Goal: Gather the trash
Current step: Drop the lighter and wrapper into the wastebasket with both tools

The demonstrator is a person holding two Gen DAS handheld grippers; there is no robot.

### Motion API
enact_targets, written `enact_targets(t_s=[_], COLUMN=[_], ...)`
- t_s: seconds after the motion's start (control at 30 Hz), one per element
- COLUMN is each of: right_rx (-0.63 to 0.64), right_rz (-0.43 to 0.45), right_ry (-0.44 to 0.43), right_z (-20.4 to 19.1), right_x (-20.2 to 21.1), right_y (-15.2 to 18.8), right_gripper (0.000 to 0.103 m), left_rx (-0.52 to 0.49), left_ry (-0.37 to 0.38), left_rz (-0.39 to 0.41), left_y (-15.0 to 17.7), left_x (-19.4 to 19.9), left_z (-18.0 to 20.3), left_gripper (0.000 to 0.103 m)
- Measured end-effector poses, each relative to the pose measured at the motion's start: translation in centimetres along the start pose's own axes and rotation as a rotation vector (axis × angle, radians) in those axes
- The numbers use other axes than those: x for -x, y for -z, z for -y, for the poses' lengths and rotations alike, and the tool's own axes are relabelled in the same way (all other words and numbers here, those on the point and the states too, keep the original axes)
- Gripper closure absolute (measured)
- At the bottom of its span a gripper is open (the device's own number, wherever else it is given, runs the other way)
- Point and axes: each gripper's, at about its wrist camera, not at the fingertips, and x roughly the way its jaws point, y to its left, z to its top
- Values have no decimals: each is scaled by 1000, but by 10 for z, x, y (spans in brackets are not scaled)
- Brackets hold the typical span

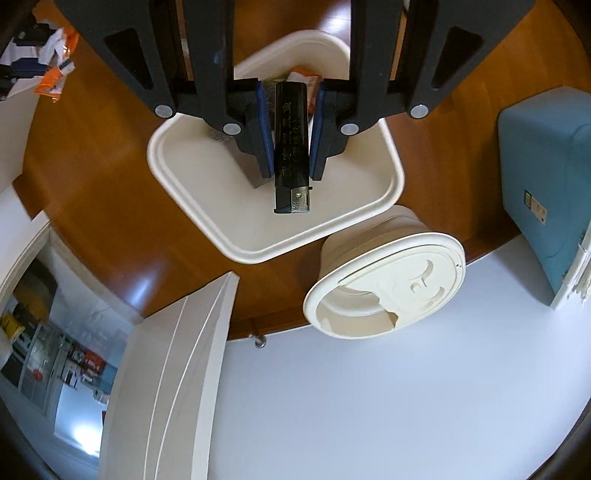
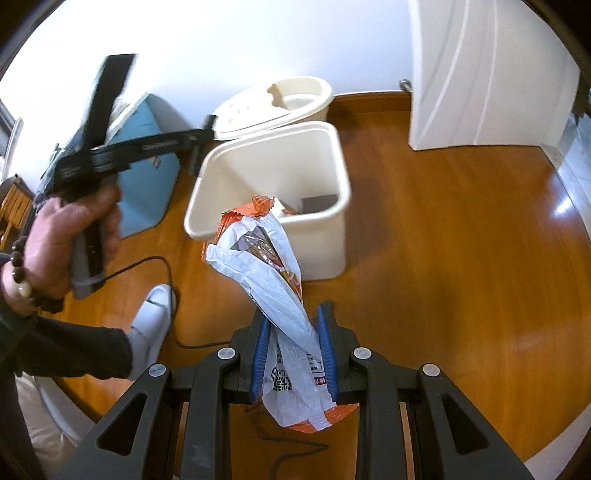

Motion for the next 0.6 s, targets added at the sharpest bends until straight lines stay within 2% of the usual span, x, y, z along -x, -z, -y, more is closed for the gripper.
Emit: enact_targets(t_s=[0.07,0.1,0.13,0.2,0.23,0.4,0.47,0.6], right_rx=[4,5,8,11,12,-15,-36,-112], right_rz=[-6,-8,-9,-12,-13,10,28,48], right_ry=[-6,-10,-13,-17,-17,-12,-8,-28], right_z=[-10,-15,-16,-21,-22,-27,-29,-29], right_x=[-8,-11,-14,-19,-20,-21,-24,-48], right_y=[-3,-5,-7,-10,-12,-32,-50,-98], right_gripper=[76,76,76,76,76,76,76,75], left_rx=[3,9,14,14,13,25,37,150], left_ry=[-4,-9,-15,-20,-19,-15,-7,-34], left_rz=[-19,-25,-25,-20,-19,-24,-23,-20], left_y=[0,2,2,6,7,9,14,33], left_x=[-2,-4,-1,1,4,3,9,21], left_z=[-11,-12,-13,-17,-20,-33,-40,-68], left_gripper=[84,79,64,46,41,30,29,29])
